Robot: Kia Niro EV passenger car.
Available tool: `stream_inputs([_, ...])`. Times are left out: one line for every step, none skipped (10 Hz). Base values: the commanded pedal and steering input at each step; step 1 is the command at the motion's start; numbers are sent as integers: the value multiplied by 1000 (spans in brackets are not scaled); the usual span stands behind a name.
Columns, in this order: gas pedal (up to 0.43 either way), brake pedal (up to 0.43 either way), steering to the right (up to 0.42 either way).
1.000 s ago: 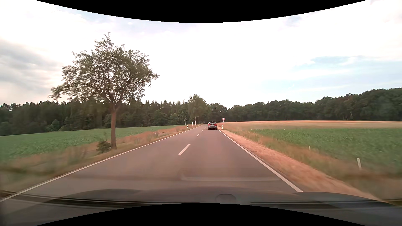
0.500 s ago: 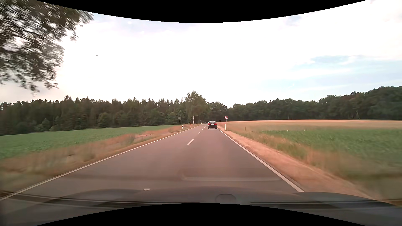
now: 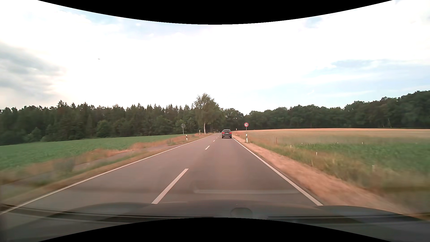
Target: Follow the waypoints while adhering to traffic rules and regulations
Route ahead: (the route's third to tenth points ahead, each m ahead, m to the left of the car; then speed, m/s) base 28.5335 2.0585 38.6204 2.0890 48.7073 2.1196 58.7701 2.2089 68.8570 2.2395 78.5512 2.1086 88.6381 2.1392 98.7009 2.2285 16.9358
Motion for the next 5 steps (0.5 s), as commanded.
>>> stream_inputs([177, 0, -2])
stream_inputs([177, 0, -1])
stream_inputs([177, 0, -2])
stream_inputs([177, 0, -2])
stream_inputs([177, 0, -2])
